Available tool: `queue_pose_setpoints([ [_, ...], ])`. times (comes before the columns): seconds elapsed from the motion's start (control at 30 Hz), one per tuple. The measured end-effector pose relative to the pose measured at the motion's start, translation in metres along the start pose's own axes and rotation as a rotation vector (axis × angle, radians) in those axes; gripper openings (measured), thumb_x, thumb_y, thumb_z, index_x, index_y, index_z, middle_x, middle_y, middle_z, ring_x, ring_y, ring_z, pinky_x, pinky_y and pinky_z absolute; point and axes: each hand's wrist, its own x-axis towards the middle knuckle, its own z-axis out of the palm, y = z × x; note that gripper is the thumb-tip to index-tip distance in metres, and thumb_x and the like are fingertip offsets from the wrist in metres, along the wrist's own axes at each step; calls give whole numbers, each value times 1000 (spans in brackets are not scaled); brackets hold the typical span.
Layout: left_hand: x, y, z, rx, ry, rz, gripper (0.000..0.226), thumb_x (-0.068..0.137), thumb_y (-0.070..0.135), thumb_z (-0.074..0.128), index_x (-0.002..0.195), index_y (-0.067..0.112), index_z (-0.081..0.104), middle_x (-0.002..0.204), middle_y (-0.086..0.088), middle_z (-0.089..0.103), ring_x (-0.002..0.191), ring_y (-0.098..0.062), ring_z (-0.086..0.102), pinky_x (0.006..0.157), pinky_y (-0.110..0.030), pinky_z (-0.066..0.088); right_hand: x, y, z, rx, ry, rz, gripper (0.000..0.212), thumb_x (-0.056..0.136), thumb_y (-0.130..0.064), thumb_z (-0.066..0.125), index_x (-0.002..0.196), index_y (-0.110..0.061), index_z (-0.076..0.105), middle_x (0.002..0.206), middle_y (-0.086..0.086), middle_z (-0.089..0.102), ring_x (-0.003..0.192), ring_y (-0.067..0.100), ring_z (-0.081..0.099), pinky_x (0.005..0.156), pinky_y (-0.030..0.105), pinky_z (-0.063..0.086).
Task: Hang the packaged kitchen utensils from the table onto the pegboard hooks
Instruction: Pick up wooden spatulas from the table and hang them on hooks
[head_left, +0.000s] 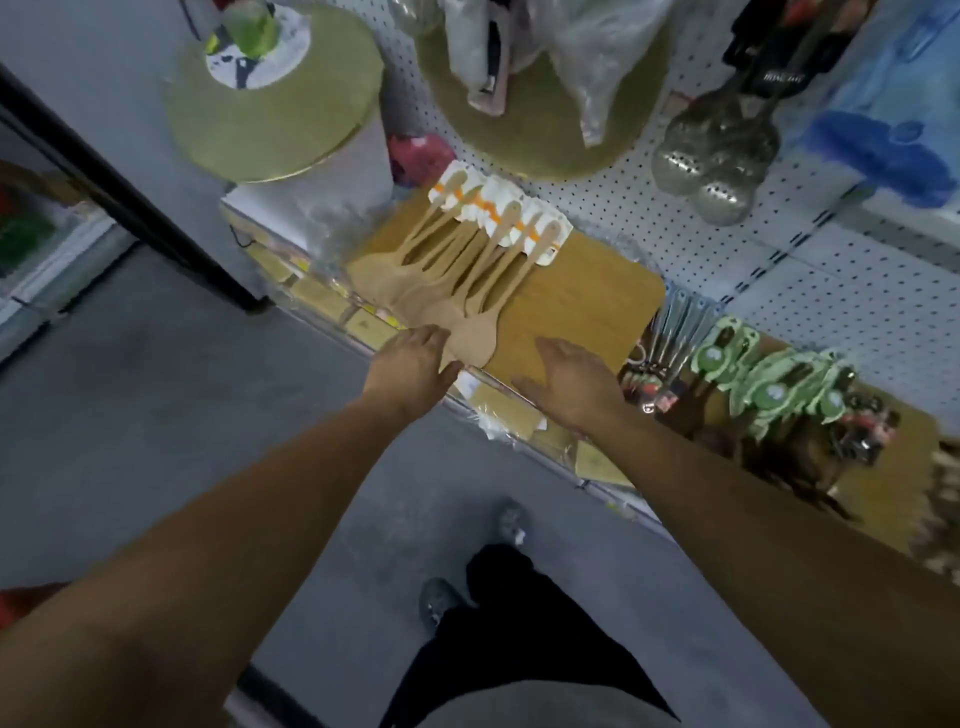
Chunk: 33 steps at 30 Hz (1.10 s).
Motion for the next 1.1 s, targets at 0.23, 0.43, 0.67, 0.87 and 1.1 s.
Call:
queue_pose_setpoints([
  [0.23, 77, -28, 46, 36, -110, 60, 51, 94, 37, 57, 134, 6, 54, 133, -15, 58, 122, -34, 53, 98, -44, 46, 76, 17, 45, 131, -54, 182, 70, 99, -55, 46, 152, -11, 34, 148, 14, 46, 133, 32, 46, 103, 41, 42],
  [0.43, 158, -55, 60, 25, -147, 39, 53, 95, 41, 54, 137, 8, 50, 138, -16, 54, 127, -35, 48, 101, -44, 44, 149, 16, 68, 310, -48, 361, 57, 99, -48, 49, 140, -10, 46, 139, 16, 52, 127, 34, 50, 99, 41, 47],
  [0.67, 248, -63, 81, -121, -177, -32, 45, 87, 51, 46, 109, 13, 56, 113, -14, 58, 100, -34, 58, 81, -43, 52, 225, 30, 67, 420, 34, 415, 51, 99, -39, 54, 137, -5, 50, 133, 16, 58, 123, 33, 54, 94, 38, 50],
  [0.87, 285, -56, 99, -193, -202, -63, 44, 93, 35, 59, 129, 9, 52, 126, -16, 55, 115, -35, 55, 94, -44, 49, 271, 30, 72, 674, 97, 660, 54, 96, -41, 62, 133, -2, 54, 127, 13, 63, 119, 29, 58, 92, 37, 52],
  [1.1, 303, -65, 117, -202, -175, -71, 36, 92, 29, 62, 124, 15, 54, 111, -11, 64, 106, -32, 60, 88, -41, 52, 299, 28, 89, 891, 158, 838, 27, 90, -30, 73, 107, -10, 70, 106, 9, 71, 98, 27, 69, 84, 38, 59],
])
